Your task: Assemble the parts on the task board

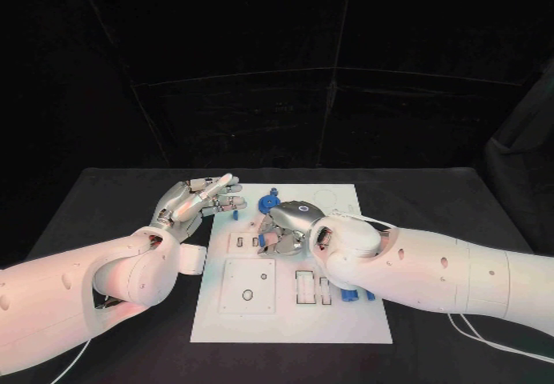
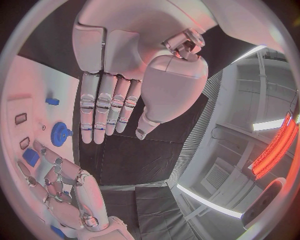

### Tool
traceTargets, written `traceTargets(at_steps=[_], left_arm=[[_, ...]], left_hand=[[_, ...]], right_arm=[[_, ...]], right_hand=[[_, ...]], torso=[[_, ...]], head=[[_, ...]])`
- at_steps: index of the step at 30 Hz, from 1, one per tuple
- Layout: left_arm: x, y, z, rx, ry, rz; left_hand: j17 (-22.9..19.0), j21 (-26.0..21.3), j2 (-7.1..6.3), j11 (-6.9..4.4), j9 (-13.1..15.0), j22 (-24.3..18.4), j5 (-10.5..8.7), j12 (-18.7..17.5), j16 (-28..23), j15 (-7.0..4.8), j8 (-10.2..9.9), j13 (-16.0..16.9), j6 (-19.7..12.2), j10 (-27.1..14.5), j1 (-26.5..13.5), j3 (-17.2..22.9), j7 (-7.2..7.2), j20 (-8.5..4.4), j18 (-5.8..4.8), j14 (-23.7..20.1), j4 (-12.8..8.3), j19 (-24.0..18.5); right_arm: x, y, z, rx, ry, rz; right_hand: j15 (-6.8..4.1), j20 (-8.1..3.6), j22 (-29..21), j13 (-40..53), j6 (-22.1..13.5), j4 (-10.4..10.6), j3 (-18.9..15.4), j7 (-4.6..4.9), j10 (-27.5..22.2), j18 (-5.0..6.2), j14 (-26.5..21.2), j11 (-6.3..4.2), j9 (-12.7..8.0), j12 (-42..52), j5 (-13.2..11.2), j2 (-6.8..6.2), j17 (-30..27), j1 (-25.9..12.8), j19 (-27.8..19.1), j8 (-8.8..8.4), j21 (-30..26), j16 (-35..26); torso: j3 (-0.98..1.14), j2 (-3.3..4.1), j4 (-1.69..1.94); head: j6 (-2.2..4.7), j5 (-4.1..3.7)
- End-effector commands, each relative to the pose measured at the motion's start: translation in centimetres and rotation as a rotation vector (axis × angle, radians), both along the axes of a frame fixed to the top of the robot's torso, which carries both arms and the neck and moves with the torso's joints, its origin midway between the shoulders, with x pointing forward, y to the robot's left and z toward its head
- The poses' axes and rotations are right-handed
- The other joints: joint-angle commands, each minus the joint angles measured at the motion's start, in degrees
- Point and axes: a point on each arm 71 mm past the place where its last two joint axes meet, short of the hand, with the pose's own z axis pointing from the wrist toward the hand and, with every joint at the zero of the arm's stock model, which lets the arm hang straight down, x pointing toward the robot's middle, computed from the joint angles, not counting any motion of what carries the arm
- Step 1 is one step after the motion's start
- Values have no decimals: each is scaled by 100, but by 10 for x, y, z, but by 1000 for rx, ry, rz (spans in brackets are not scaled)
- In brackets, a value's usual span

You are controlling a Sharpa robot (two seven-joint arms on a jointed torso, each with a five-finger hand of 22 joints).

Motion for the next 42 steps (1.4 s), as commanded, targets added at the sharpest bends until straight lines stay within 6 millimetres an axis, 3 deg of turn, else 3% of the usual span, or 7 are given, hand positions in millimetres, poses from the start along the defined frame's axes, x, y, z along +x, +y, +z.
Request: traceTargets(at_steps=[1, 9, 14, 19, 25, 34, 42], left_arm=[[0, -1, 1, -8, -3, -14], [3, 3, -2, 80, 5, -50], [10, 7, -3, 251, 25, -117], [20, 7, -1, 509, 90, -225], [34, -1, 5, 904, 197, -353], [56, -23, 12, 1290, 240, -395], [68, -46, 7, 1411, 276, -378]], left_hand=[[10, -25, 32, 11, -5, -7, 25, -29, -26, -3, -38, -6, 41, 42, 19, 7, 19, 5, 77, 25, -45, 33], [351, 302, -37, -182, 17, 123, 21, 143, 442, -271, -10, 72, 232, 525, -93, 4, -114, -247, 111, 987, -94, 720], [1312, 1108, -195, -607, 110, 514, 79, 596, 1760, -772, 193, 332, 775, 1599, -270, -128, -450, -733, 96, 2477, -60, 1893], [5869, 2138, -267, -858, 246, 1275, 85, 1231, 6262, -1074, 354, 850, 1142, 2354, -579, -367, -740, -1053, 14, 2765, 128, 2516], [7450, 4707, -210, -1009, 561, 4224, 76, 2467, 7602, -1133, 722, 2007, 1132, 2161, -1024, -1006, -883, -1237, -310, 2792, 694, 3010], [8145, 6376, 14, -1103, 1420, 6411, 35, 5148, 8119, -1228, 1797, 4703, 812, 1762, -750, -1598, -970, -1255, -606, 2917, 1002, 3216], [8145, 6727, 73, -1169, 2045, 6899, 25, 5746, 8119, -1273, 2451, 5335, 526, 1829, -799, -1919, -1034, -1280, -672, 2917, 1153, 3251]], right_arm=[[0, -2, 5, 45, -42, -23], [-15, -21, 17, 177, -66, 67], [-22, -48, 35, 330, 16, 151], [-8, -88, 60, 490, 153, 89], [5, -133, 79, 593, 195, -19], [17, -166, 87, 621, 190, -109], [23, -170, 86, 612, 186, -135]], right_hand=[[68, 27, -39, -103, -140, 151, -213, 39, -117, 48, 343, 14, 1, -103, 91, -55, 305, -91, -57, -24, -58, -44], [120, 83, -137, -139, -335, 800, -954, 97, -158, 71, 325, 69, 20, -24, 53, -360, 227, 213, -123, 27, -126, -114], [88, 61, -728, -346, -189, 604, -796, 48, -369, 205, 217, 26, 47, -235, 26, 16, -101, 740, -580, 139, -467, -370], [62, 35, -1564, -971, -178, 394, -758, 29, -789, 375, -28, 1, 36, -909, 123, 252, -830, 1107, -1194, 166, -1027, -1003], [50, 22, -1637, -1077, -173, 345, -796, 20, -777, 383, -16, -10, 31, -977, 170, 325, -894, 1154, -1197, 176, -1103, -1088], [37, 8, -1810, -1269, -174, 308, -880, 12, -822, 410, -35, -20, 28, -1132, 252, 381, -1082, 1163, -1251, 190, -1245, -1291], [29, -3, -1873, -1368, -185, 267, -943, 9, -823, 415, -14, -26, 25, -1186, 452, 429, -1126, 1196, -1233, 197, -1316, -1376]], torso=[[4, 1, 6], [7, -15, -7], [10, -47, -19], [27, -137, -33], [35, -258, -47], [78, -402, -54], [93, -445, -54]], head=[[1, 1], [8, 28], [39, 47], [23, 64], [-34, 98], [-162, 156], [-209, 197]])
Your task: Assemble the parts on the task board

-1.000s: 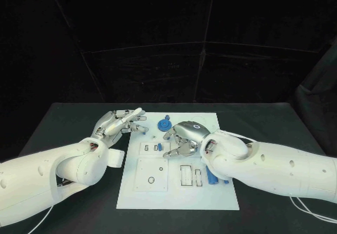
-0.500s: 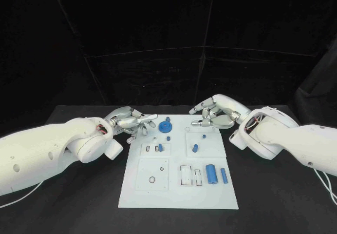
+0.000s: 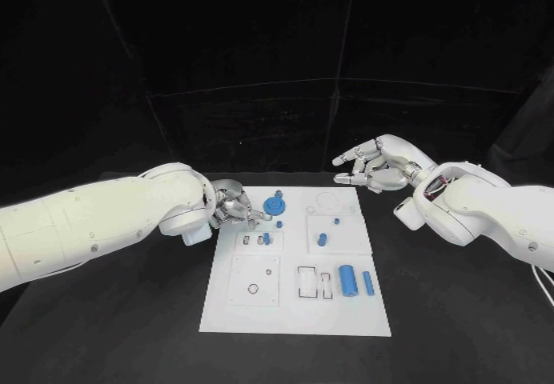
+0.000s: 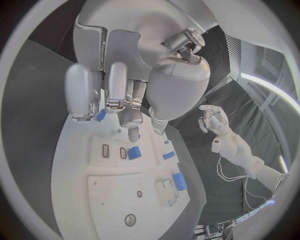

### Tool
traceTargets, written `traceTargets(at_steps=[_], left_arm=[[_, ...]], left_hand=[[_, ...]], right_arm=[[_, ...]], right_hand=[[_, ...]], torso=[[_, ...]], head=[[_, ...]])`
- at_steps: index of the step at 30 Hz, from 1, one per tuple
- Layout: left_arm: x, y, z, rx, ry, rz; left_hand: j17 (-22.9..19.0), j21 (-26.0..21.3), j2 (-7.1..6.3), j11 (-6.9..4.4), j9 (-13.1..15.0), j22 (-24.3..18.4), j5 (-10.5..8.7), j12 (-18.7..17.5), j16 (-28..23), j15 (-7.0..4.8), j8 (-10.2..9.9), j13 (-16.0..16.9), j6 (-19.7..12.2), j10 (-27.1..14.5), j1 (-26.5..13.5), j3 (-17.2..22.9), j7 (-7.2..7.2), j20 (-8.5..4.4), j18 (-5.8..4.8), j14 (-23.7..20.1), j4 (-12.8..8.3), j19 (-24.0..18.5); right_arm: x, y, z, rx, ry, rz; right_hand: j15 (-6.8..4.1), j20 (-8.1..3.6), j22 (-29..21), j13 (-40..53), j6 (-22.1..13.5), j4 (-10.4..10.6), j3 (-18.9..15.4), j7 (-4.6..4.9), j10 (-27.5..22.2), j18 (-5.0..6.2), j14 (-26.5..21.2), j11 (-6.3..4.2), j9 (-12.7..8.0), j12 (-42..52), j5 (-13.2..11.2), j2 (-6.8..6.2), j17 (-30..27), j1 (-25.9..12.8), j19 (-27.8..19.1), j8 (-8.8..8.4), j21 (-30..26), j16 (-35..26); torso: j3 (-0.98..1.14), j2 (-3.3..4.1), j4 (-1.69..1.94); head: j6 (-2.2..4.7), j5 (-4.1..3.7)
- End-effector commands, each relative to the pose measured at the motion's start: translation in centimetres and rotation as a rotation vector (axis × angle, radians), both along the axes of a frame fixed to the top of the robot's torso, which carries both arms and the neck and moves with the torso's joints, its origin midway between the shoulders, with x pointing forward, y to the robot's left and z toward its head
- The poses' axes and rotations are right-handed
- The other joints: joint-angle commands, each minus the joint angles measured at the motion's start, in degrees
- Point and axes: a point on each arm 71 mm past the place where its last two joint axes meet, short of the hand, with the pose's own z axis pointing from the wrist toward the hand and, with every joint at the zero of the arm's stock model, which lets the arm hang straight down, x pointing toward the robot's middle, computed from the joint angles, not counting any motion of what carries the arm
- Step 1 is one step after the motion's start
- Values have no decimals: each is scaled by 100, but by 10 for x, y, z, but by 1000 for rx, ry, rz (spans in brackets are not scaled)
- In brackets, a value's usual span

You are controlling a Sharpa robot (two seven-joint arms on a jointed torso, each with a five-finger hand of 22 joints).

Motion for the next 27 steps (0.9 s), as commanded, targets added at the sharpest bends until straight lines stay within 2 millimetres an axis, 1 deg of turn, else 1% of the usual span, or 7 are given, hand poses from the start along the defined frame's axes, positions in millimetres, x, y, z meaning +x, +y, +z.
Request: traceTargets(at_steps=[1, 4, 9, 12, 17, 21, 27], left_arm=[[4, 1, -2, 142, 8, 15], [8, -8, -3, 162, 11, 8], [12, -21, -5, 182, 18, -10], [13, -27, -6, 191, 25, -21], [14, -34, -7, 214, 34, -44], [15, -38, -8, 232, 42, -63], [15, -41, -11, 256, 60, -84]], left_hand=[[1506, 49, 81, -5, 140, 61, 3, 70, 18, -46, 136, 76, -89, 28, 9, -71, -6, -34, -98, 584, 14, 172], [1506, 100, 110, -11, 285, 135, 5, 141, 18, -51, 268, 157, -177, 44, 30, -127, -16, -41, -107, 584, 26, 177], [1506, 125, 148, -13, 397, 172, 7, 181, 18, -52, 365, 202, -247, 49, 59, -154, -21, -43, -111, 584, 24, 176], [1506, 125, 153, -12, 426, 170, 7, 176, 18, -52, 387, 198, -272, 40, 69, -161, -20, -42, -109, 584, 18, 172], [1506, 126, 162, -10, 457, 171, 9, 169, 18, -50, 410, 193, -301, 27, 81, -166, -17, -40, -109, 584, 11, 168], [1506, 126, 163, -9, 465, 172, 9, 164, 18, -49, 415, 187, -308, 22, 83, -168, -16, -40, -109, 584, 9, 167], [1506, 130, 165, -7, 483, 178, 9, 162, 18, -47, 427, 186, -327, 15, 85, -173, -14, -38, -110, 584, 6, 166]], right_arm=[[1, 1, 1, 19, 15, 3], [3, 1, 0, 13, 15, -1], [4, 2, 0, 8, 14, -3], [5, 3, -1, 6, 16, -2], [6, 5, -1, 3, 18, -1], [7, 6, -1, 0, 19, -2], [8, 7, -2, -2, 21, -2]], right_hand=[[-38, 0, -8, -9, 9, -1, -28, -23, -32, 102, 16, 3, -6, -19, 33, 58, -5, 22, -25, 24, -30, -20], [-38, 0, -23, -23, 8, -4, -38, -23, -35, 104, 16, 3, -6, -28, 51, 58, -15, 21, -29, 24, -42, -33], [-38, -2, -69, -71, -12, -16, -71, -20, -53, 110, 17, 4, -10, -60, 144, 66, -41, 28, -39, 19, -84, -76], [-38, -2, -76, -81, -17, -18, -78, -19, -55, 111, 17, 5, -10, -65, 170, 70, -46, 29, -38, 18, -92, -86], [-37, -2, -83, -89, -19, -18, -84, -19, -58, 111, 17, 5, -10, -70, 184, 72, -52, 28, -39, 18, -98, -94], [-37, -2, -88, -95, -21, -18, -88, -18, -60, 112, 16, 6, -11, -73, 192, 73, -58, 26, -41, 17, -102, -100], [-36, -2, -104, -106, -27, -15, -97, -17, -65, 115, 15, 7, -11, -80, 210, 76, -65, 20, -48, 16, -116, -112]], torso=[[11, -37, -1], [15, -37, 3], [9, -17, -4], [4, -17, -11], [5, -5, -18], [4, -3, -9], [3, -3, -18]], head=[[-19, 15], [-41, 22], [-45, 44], [-58, 55], [-68, 57], [-90, 64], [-125, 76]])
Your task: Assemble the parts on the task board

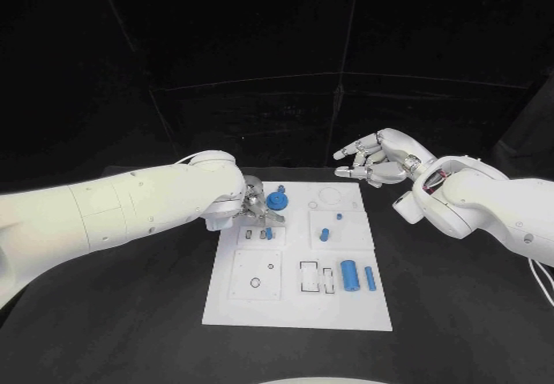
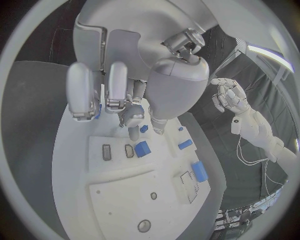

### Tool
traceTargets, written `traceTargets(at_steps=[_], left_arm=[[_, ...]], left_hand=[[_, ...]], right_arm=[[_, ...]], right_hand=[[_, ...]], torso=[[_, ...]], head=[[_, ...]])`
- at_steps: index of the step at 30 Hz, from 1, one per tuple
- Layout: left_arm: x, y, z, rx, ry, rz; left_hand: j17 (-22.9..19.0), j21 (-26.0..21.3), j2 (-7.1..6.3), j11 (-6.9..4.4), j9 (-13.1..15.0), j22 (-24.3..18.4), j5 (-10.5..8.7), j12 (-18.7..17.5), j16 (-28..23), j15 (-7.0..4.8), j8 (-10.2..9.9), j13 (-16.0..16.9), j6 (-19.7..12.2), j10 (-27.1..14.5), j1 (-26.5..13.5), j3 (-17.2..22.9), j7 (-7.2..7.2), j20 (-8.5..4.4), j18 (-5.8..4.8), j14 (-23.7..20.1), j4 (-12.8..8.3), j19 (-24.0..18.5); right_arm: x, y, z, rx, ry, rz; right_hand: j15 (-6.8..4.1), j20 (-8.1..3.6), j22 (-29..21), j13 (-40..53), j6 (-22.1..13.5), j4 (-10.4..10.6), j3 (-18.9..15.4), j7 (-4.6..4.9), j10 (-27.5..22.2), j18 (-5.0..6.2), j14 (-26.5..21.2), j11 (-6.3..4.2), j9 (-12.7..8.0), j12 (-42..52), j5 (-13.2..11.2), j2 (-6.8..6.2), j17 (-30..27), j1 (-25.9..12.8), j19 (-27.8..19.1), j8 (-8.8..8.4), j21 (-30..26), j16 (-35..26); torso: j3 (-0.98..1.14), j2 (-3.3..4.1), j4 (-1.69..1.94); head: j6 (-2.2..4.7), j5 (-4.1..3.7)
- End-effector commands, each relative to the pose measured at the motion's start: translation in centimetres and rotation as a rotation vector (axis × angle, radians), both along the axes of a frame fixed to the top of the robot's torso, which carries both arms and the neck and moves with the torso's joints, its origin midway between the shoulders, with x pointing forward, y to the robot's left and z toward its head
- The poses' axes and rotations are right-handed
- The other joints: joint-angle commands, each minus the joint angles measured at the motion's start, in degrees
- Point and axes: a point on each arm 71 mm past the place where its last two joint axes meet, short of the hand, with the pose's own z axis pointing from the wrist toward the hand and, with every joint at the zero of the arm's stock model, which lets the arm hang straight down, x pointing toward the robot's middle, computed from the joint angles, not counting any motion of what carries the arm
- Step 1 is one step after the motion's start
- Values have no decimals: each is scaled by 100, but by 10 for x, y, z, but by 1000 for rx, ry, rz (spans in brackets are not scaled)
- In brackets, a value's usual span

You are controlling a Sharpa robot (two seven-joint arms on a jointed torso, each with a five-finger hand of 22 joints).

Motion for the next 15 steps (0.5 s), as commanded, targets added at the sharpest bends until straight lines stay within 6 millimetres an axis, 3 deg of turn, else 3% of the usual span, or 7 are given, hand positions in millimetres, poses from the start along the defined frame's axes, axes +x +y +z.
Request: traceTargets(at_steps=[1, 15], left_arm=[[-1, 0, -2, 49, 29, -30], [-3, -3, -6, 67, 53, -51]], left_hand=[[1507, 28, 65, 13, 6, 12, 9, -5, 18, -27, 18, -7, -45, -7, 10, -26, -12, -36, -111, 604, 0, 168], [1507, 50, 121, 19, 102, 47, 11, 3, 18, -21, 89, 9, -115, -22, 88, 6, -8, -28, -115, 604, -60, 163]], right_arm=[[1, 1, 1, -3, 3, 6], [2, 4, 0, -5, 8, 8]], right_hand=[[-37, -2, -10, -8, -27, 0, -51, -17, -45, 116, 15, -14, -7, -14, 35, 54, -9, -3, -49, 16, -32, -25], [-34, -1, -52, -59, -35, 8, -64, -14, -76, 124, 6, -11, -7, -61, 60, 66, -43, -16, -70, 14, -63, -63]], torso=[[-2, 1, -4], [-3, -1, 1]], head=[[-16, 3], [-67, -2]])
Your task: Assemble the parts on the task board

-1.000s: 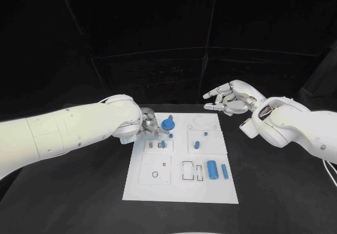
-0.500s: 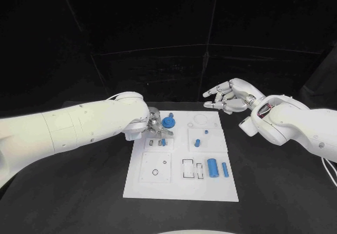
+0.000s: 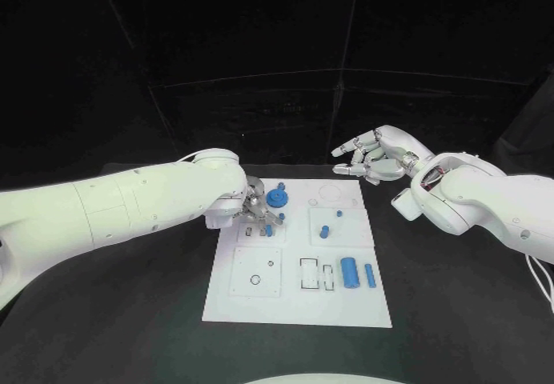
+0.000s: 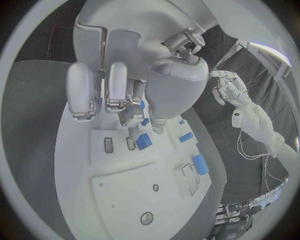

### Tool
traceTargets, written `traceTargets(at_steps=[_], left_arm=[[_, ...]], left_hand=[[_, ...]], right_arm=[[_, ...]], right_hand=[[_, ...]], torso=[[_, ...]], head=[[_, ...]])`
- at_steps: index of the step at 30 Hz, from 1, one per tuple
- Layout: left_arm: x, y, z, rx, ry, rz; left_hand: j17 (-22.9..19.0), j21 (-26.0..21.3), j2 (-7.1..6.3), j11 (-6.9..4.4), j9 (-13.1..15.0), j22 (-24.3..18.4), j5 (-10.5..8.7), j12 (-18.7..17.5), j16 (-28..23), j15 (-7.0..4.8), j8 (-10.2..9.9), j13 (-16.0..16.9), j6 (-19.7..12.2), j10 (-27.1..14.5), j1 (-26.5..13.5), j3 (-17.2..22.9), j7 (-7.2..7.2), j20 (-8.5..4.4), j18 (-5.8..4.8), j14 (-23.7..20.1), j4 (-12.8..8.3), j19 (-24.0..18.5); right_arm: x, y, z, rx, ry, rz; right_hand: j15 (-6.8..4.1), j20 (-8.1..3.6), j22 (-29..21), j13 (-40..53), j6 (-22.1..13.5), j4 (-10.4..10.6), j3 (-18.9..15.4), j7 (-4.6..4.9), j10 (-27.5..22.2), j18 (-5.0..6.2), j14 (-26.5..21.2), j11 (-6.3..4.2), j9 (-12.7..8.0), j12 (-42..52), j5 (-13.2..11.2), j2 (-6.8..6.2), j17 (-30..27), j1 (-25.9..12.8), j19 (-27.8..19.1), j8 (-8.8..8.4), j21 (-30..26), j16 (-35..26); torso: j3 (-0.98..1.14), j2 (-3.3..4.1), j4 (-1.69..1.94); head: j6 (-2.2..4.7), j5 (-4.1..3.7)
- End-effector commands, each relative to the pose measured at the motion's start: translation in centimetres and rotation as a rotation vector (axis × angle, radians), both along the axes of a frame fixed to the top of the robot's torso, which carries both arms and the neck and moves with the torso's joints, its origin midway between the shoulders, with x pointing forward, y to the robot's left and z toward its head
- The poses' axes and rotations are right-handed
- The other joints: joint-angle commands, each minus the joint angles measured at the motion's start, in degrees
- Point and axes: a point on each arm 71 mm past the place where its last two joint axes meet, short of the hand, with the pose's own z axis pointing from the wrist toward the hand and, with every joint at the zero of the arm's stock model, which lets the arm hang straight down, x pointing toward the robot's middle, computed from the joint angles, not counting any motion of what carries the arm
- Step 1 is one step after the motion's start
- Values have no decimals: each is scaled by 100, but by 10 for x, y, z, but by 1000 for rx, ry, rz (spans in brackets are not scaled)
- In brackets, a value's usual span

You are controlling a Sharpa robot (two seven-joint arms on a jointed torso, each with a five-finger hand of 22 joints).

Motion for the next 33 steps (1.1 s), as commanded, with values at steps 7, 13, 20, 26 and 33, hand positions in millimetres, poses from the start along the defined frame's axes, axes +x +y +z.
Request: traceTargets(at_steps=[7, 13, 20, 26, 33], left_arm=[[-2, -1, -3, 32, 25, -23], [-2, -1, -4, 35, 29, -24], [-3, -2, -5, 37, 33, -29], [-4, -6, -5, 34, 36, -39], [-5, -6, -5, 19, 30, -35]], left_hand=[[1508, 14, 64, 20, 88, 24, 12, -9, 18, -19, 81, 2, -93, -43, 111, 65, -6, -24, -109, 604, -125, 145], [1508, -1, 54, 22, 110, 2, 11, -24, 18, -17, 93, -12, -111, -56, 139, 77, -4, -22, -104, 604, -158, 134], [1508, -7, 54, 22, 115, -8, 11, -30, 18, -17, 96, -18, -115, -60, 145, 82, -4, -22, -102, 604, -166, 130], [1508, -18, 63, 25, 151, -22, 11, -45, 18, -14, 112, -28, -148, -73, 205, 125, 0, -19, -98, 604, -232, 118], [1508, -48, 310, -6, 217, -60, 19, -122, 18, -36, 110, -87, -267, -131, 845, 609, -31, -28, -86, 604, -708, 91]], right_arm=[[2, 2, 0, -9, 10, 6], [2, 2, -1, -16, 19, 2], [3, 2, -2, -24, 26, 1], [4, 3, -3, -28, 30, -2], [5, 4, -3, -33, 33, 0]], right_hand=[[-33, -1, -47, -66, -45, 0, -42, -12, -90, 37, -6, 11, -9, -78, 46, 68, -52, -3, -46, 11, -58, -72], [-32, -1, -90, -109, -50, -7, -48, -11, -120, 45, -22, 12, -9, -121, 48, 68, -108, 7, -72, 10, -89, -125], [-31, 0, -127, -142, -56, -9, -55, -9, -144, 52, -33, 14, -9, -153, 49, 70, -140, 10, -94, 9, -117, -160], [-30, 1, -145, -156, -59, -9, -59, -8, -155, 55, -38, 15, -9, -167, 49, 72, -154, 10, -104, 9, -131, -176], [-29, 1, -150, -160, -61, -10, -60, -8, -158, 56, -41, 15, -9, -170, 51, 76, -163, 12, -106, 8, -136, -187]], torso=[[-2, -1, 7], [0, 1, 0], [1, 1, 12], [-3, 0, 8], [0, 4, 11]], head=[[-46, -28], [-58, -39], [-71, -41], [-80, -38], [-88, -43]])
